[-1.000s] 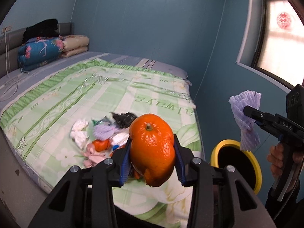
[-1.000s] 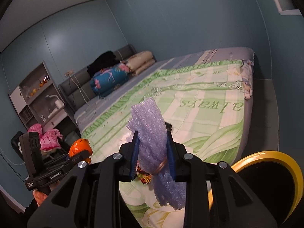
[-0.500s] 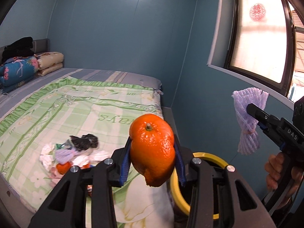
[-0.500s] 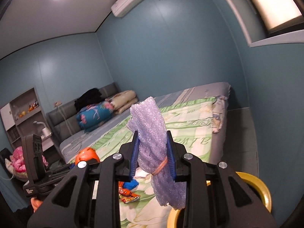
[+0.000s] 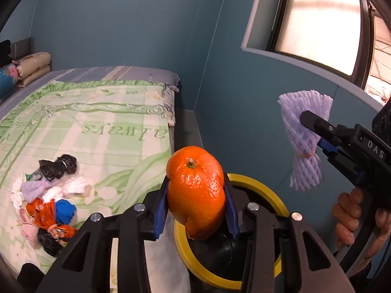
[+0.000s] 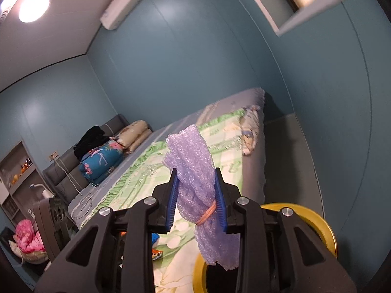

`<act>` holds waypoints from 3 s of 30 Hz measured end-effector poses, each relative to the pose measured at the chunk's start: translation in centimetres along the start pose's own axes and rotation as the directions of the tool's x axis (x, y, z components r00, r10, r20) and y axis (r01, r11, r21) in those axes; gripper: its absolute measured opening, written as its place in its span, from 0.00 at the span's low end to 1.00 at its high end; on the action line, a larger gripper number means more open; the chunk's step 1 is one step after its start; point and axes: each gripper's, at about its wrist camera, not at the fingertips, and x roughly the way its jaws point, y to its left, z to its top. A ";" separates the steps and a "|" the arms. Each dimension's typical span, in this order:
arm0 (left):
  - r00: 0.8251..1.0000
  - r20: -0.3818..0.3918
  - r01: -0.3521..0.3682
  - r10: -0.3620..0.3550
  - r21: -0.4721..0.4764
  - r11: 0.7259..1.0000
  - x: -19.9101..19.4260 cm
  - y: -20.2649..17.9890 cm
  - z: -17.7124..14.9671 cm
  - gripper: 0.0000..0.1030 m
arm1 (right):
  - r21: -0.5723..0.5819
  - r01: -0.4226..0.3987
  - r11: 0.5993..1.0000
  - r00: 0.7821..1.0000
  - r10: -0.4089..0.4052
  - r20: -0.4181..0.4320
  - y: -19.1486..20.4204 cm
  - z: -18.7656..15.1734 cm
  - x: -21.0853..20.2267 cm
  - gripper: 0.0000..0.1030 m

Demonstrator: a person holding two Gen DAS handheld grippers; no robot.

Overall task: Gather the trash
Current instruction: 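Carry the tangerine and foam net to the yellow bin and release both, then grasp the white tissue with the left tool while the right tool grasps the orange wrapper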

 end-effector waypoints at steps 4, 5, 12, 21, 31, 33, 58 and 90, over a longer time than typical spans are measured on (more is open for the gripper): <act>0.998 -0.055 0.034 -0.034 -0.003 0.999 2.2 -0.8 -1.1 0.36 | 0.053 0.030 0.998 0.999 -0.028 -0.045 -2.0 -0.9 1.3 0.26; 0.997 -0.069 0.037 -0.037 0.001 0.999 2.7 -1.1 -1.4 0.37 | 0.065 0.041 0.997 0.998 -0.038 -0.055 -2.5 -1.2 1.6 0.26; 0.988 -0.141 0.062 -0.058 0.027 0.998 4.6 -2.4 -3.3 0.37 | 0.102 0.051 0.993 0.993 -0.040 -0.107 -4.0 -2.6 2.7 0.28; 0.993 -0.109 0.062 -0.055 0.067 0.996 4.2 -3.3 -3.9 0.58 | 0.130 0.108 0.986 0.991 -0.096 -0.098 -4.9 -3.2 2.8 0.36; 0.998 -0.057 0.003 0.000 0.045 0.999 2.8 -1.6 -2.8 0.76 | 0.155 0.128 0.980 0.991 -0.119 -0.068 -5.0 -3.1 2.4 0.56; 0.999 -0.045 -0.017 0.019 0.041 0.999 2.4 -1.1 -2.6 0.80 | 0.149 0.127 0.981 0.991 -0.119 -0.058 -5.0 -3.0 2.4 0.60; 0.927 0.090 -0.349 0.365 -0.151 0.925 -6.7 13.2 -0.3 0.92 | -0.106 -0.121 0.987 0.988 0.109 -0.111 6.4 -4.3 6.5 0.77; 0.771 -0.178 -0.630 0.611 -0.349 0.694 -5.5 39.3 -6.3 0.92 | -0.365 -0.315 0.876 0.839 0.077 -0.539 20.9 -21.3 23.3 0.76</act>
